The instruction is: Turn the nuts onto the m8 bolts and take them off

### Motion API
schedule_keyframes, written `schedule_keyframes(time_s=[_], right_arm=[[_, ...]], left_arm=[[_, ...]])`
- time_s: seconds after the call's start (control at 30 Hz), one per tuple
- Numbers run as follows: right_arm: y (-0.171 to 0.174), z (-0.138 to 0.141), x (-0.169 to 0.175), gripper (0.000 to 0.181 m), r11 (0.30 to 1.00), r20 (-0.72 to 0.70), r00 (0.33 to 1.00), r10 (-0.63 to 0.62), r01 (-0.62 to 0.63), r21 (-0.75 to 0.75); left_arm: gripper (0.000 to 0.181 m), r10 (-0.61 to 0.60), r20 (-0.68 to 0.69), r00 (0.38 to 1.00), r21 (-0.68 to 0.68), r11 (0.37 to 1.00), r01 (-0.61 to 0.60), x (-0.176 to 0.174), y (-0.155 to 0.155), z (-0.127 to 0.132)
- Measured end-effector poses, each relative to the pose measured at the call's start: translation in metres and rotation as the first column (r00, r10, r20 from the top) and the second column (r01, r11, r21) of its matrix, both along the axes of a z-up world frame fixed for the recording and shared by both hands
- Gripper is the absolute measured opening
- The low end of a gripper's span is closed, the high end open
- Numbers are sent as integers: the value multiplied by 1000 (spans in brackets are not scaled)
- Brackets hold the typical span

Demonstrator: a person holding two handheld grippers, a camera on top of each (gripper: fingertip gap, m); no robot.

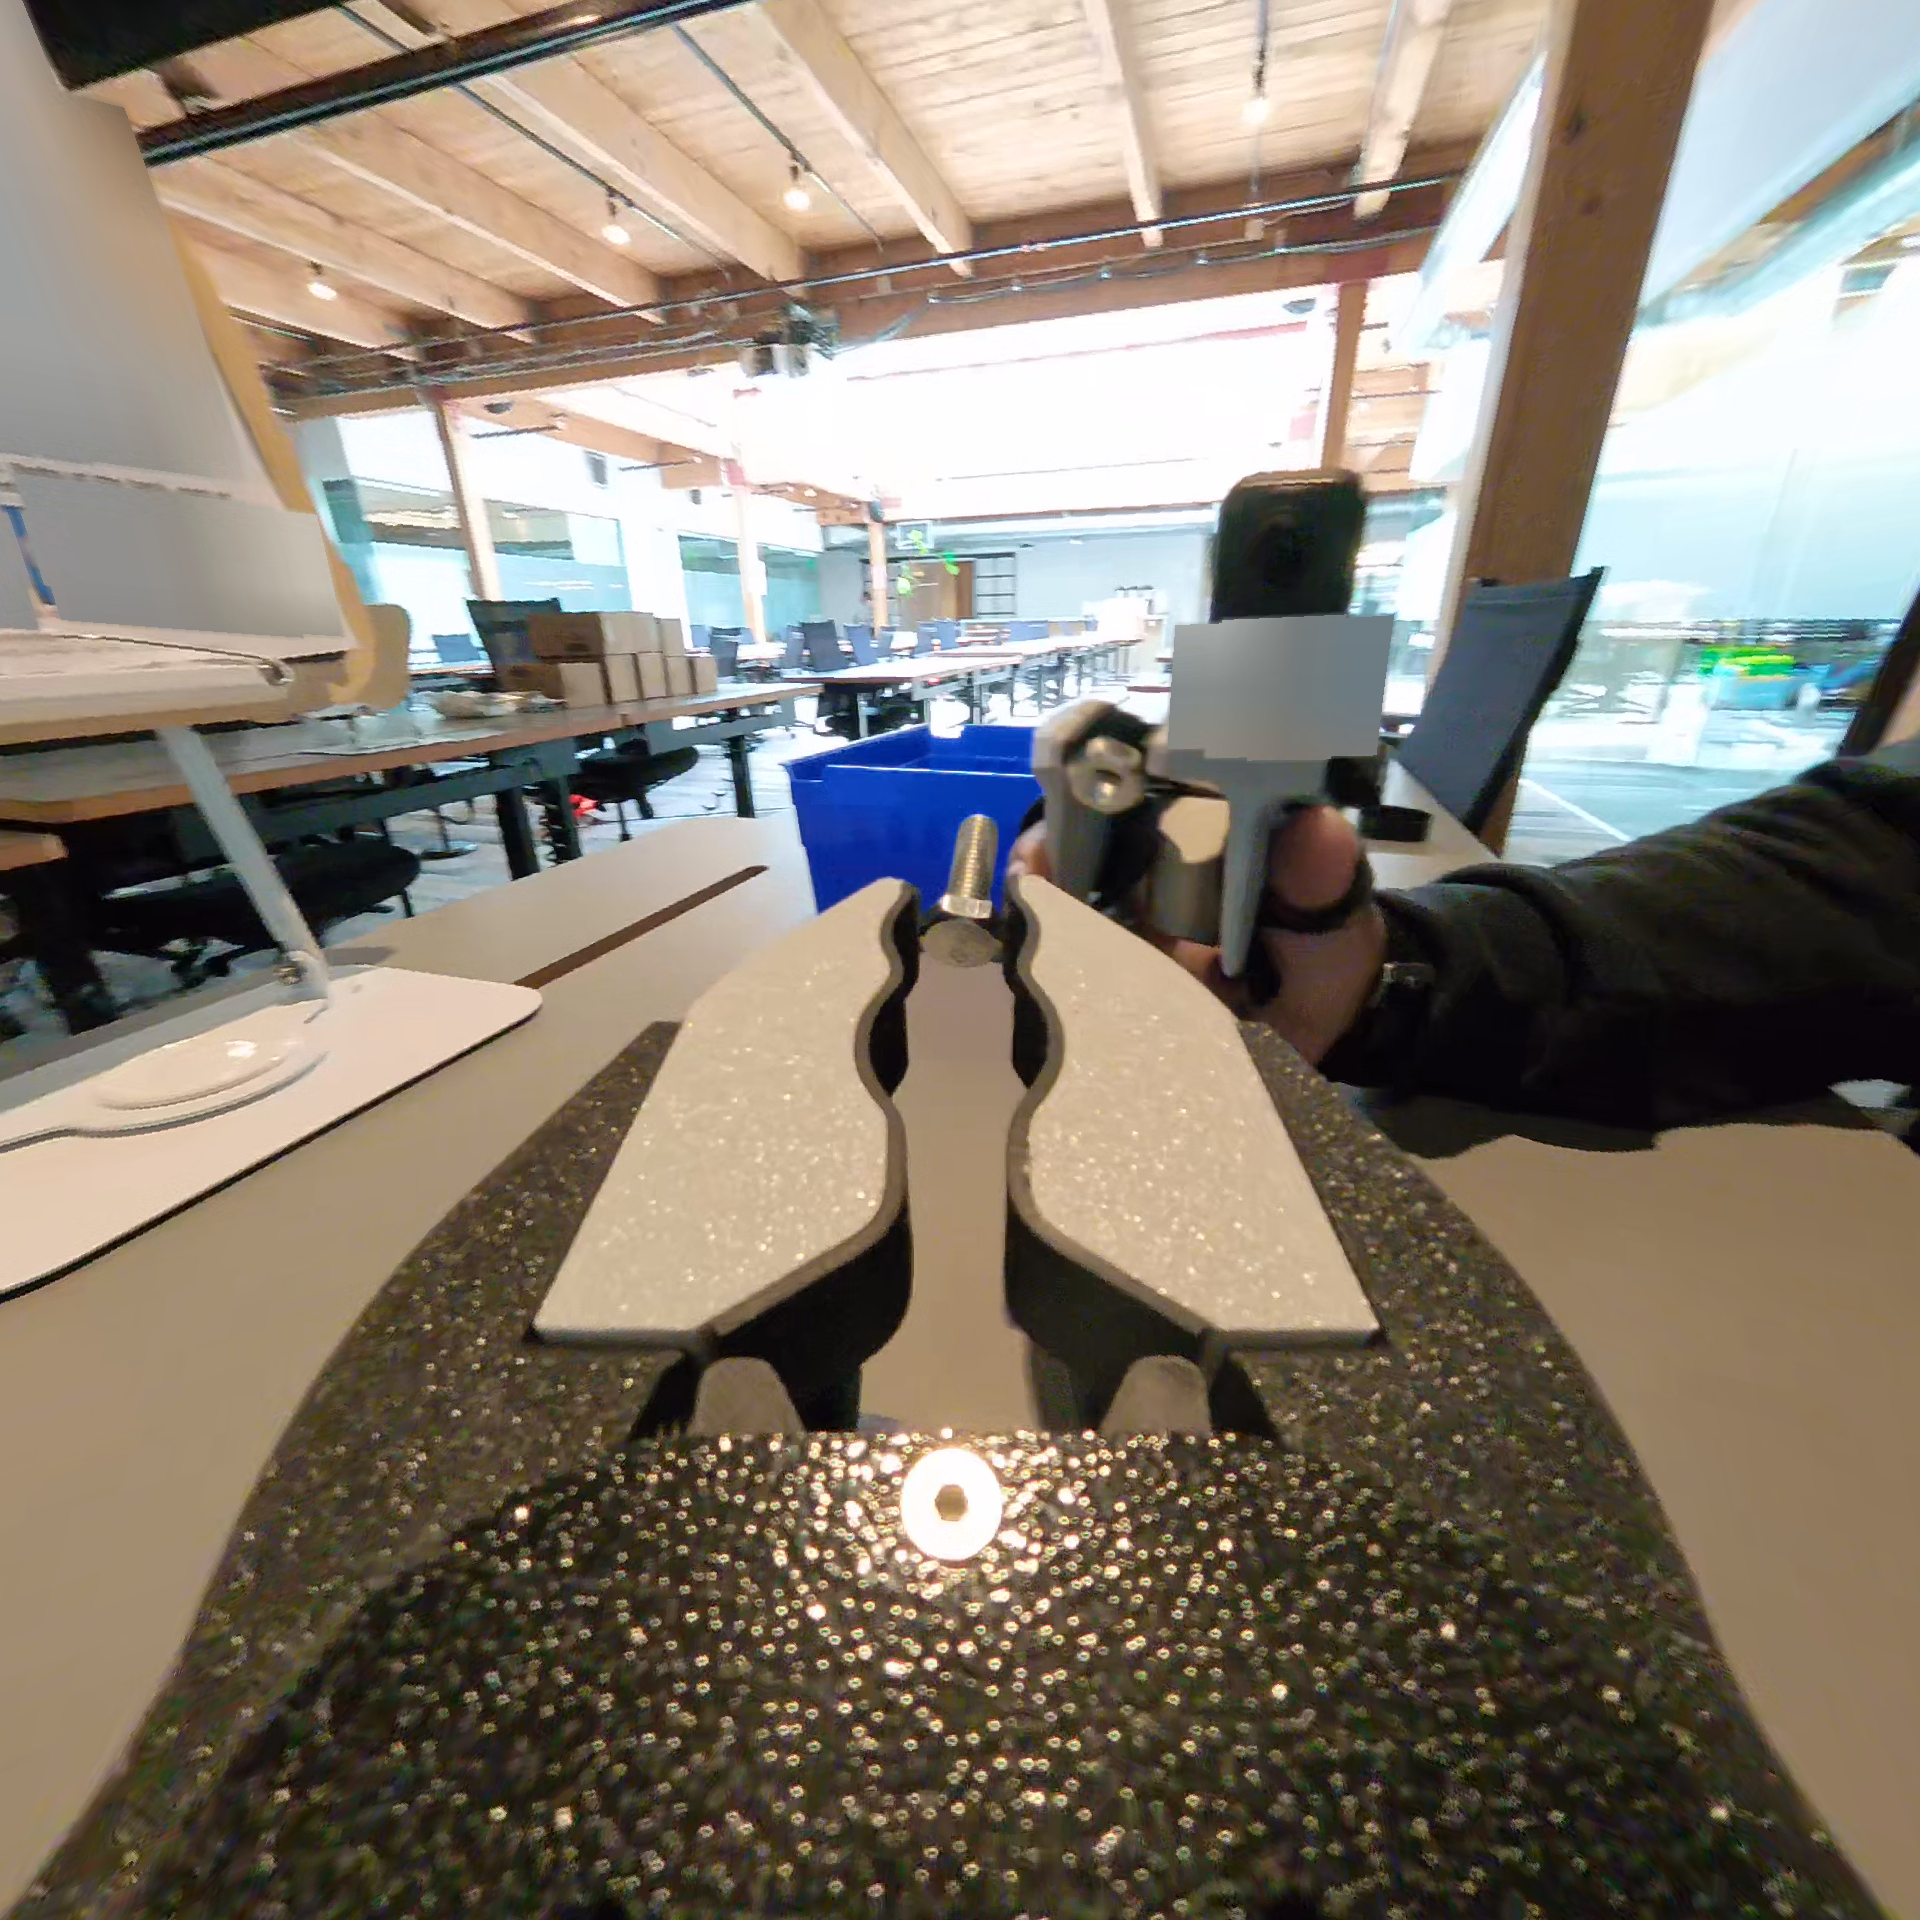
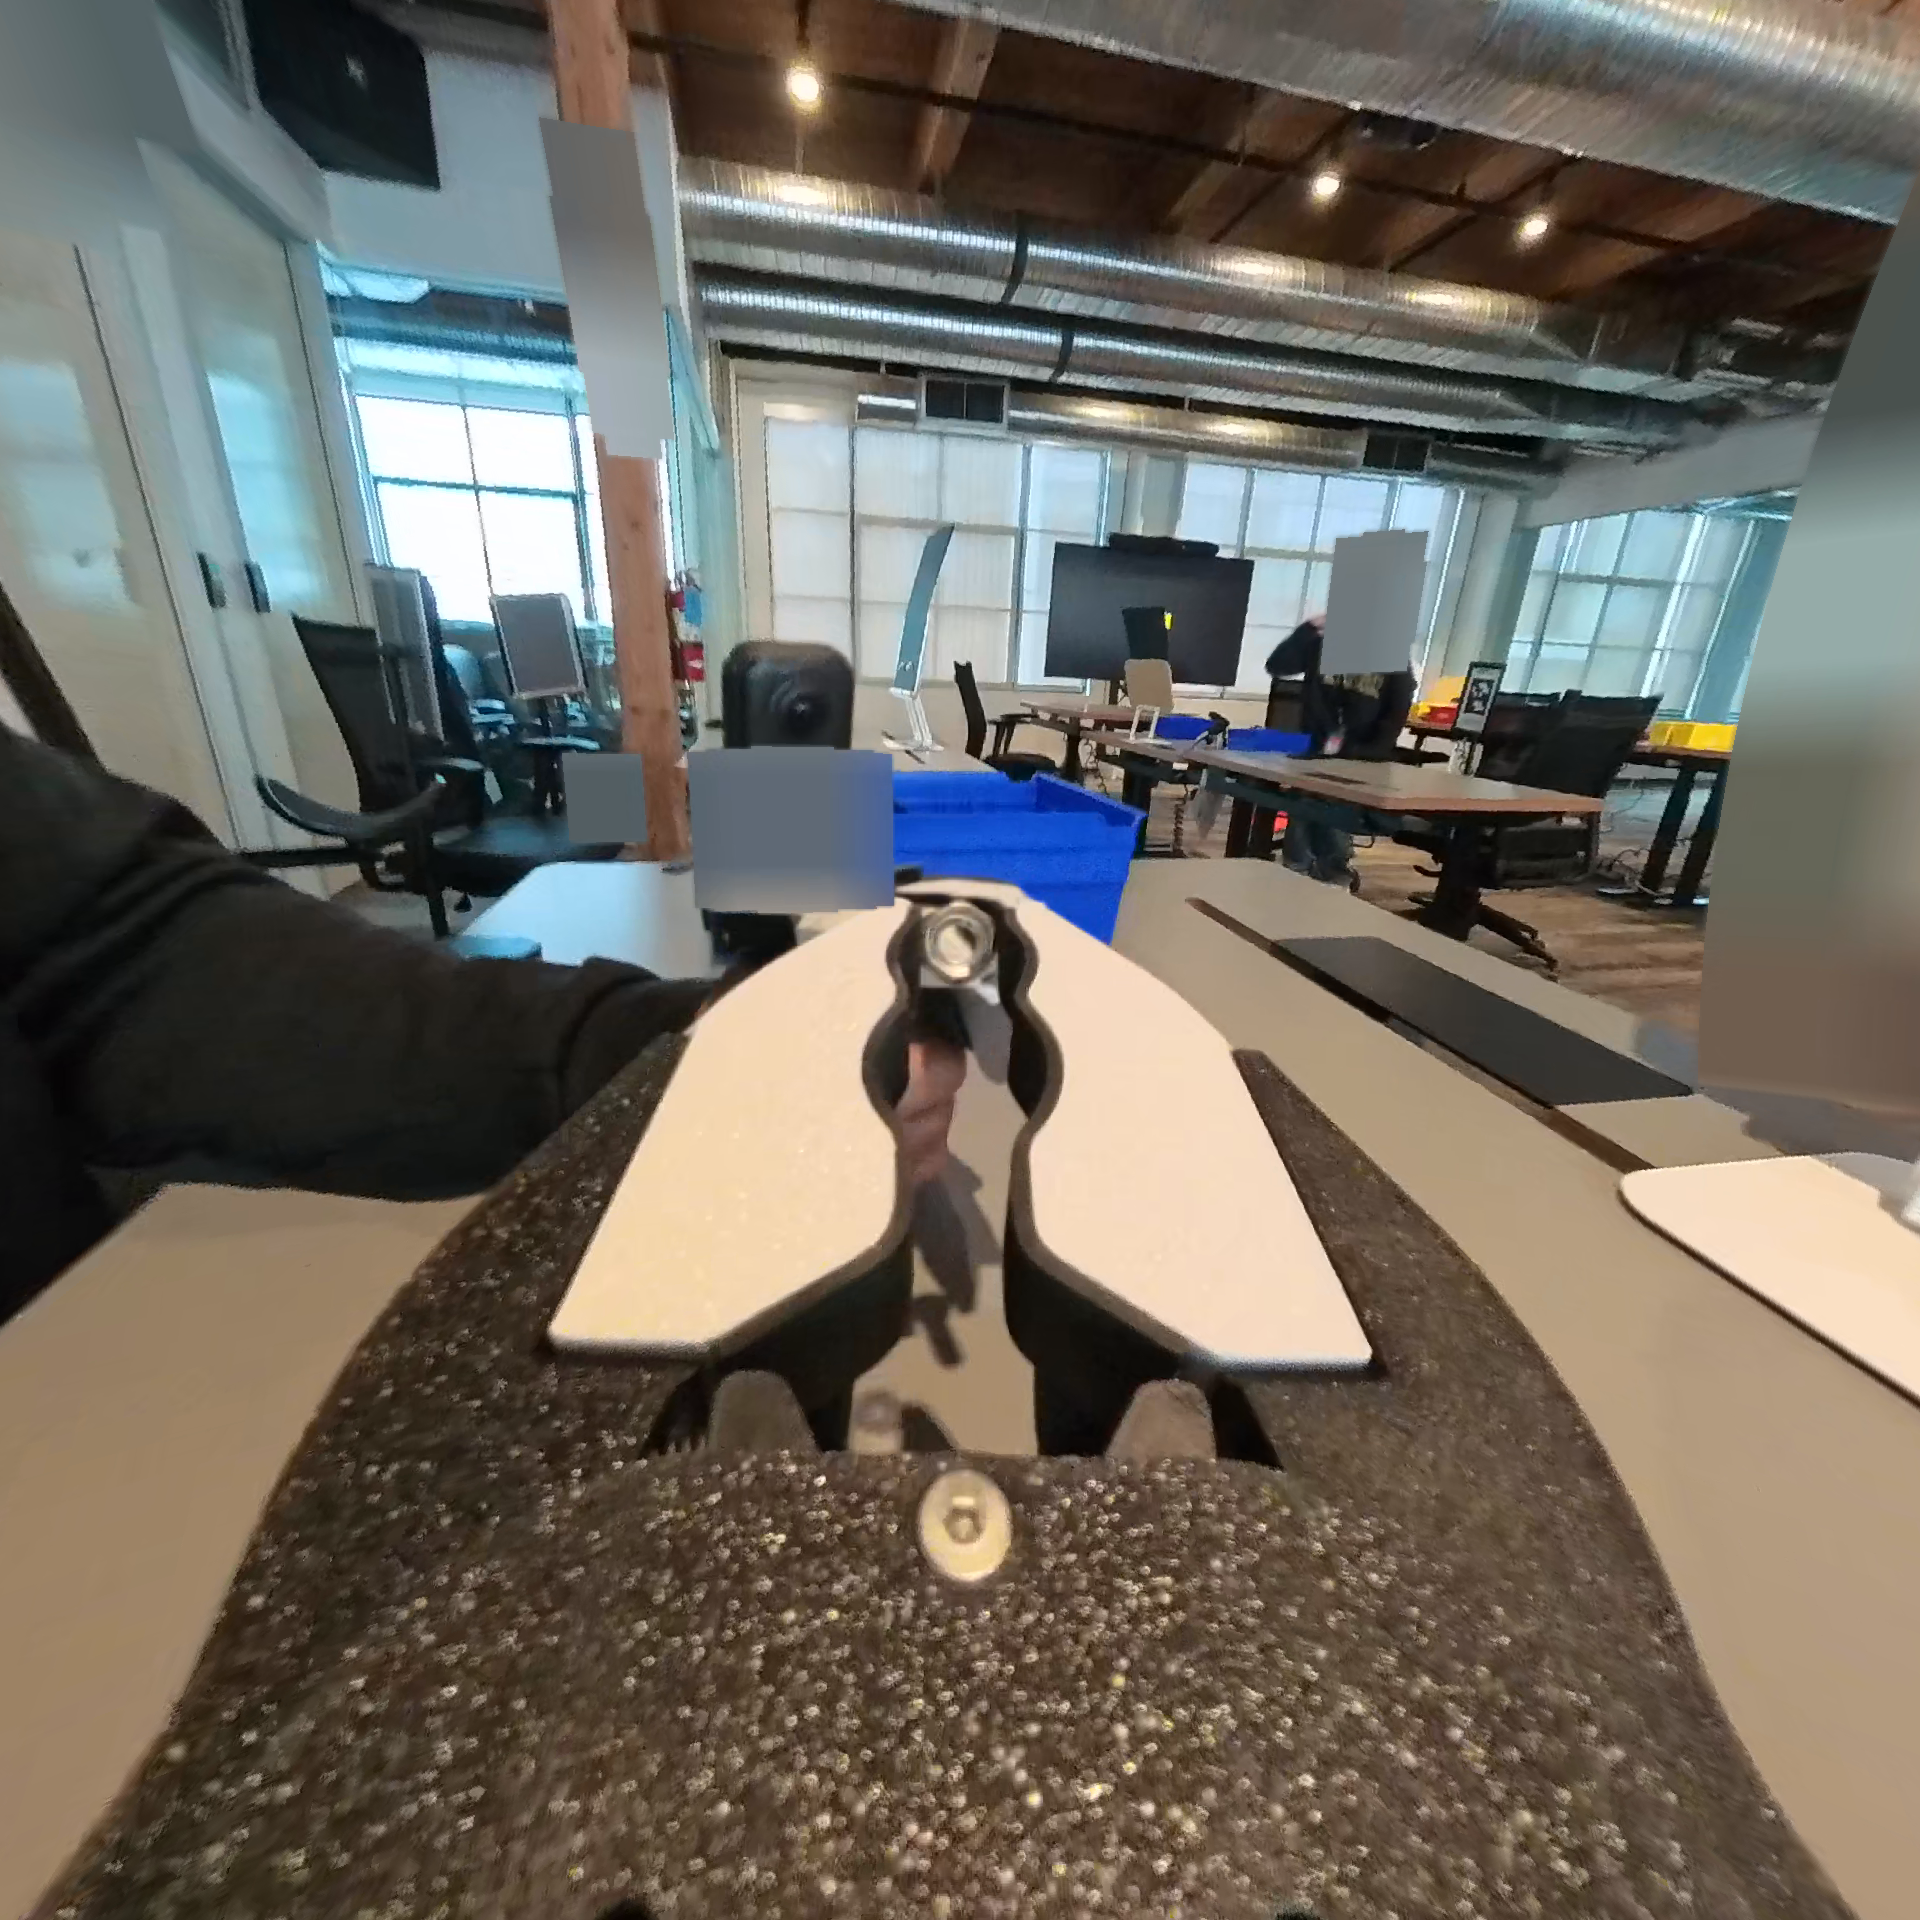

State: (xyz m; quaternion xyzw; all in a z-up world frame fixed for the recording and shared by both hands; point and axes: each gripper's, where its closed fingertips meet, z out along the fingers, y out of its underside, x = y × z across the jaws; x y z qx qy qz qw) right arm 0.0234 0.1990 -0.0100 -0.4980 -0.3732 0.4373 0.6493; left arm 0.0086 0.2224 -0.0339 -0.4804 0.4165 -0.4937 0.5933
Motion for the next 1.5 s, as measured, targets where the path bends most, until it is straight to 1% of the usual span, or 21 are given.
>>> schedule_keyframes(time_s=[0.07,0.2,0.43,0.7,0.87,1.0,1.5], right_arm=[[-2,4,4,14,1000,-38,999,18,-19,-20],[-9,3,7,14,997,-61,996,64,-67,-44],[-14,4,8,14,993,-40,993,108,-109,-33],[-14,5,6,14,990,-69,988,137,-140,-36],[-19,5,-1,14,993,-28,992,121,-120,7],[-19,2,-3,14,994,-8,994,106,-106,16],[-17,6,-4,14,998,-47,997,62,-61,23]], left_arm=[[14,-48,6,999,-6,999,48,0,-9,1],[14,-124,39,992,-27,992,125,2,-23,5],[14,-168,35,985,-42,985,169,3,-27,4],[14,-205,40,978,-64,976,207,5,-30,4],[14,-229,36,973,-74,970,231,8,-33,3],[14,-251,58,966,-86,963,256,7,-36,5],[14,-272,136,953,-129,949,289,7,-38,13]])
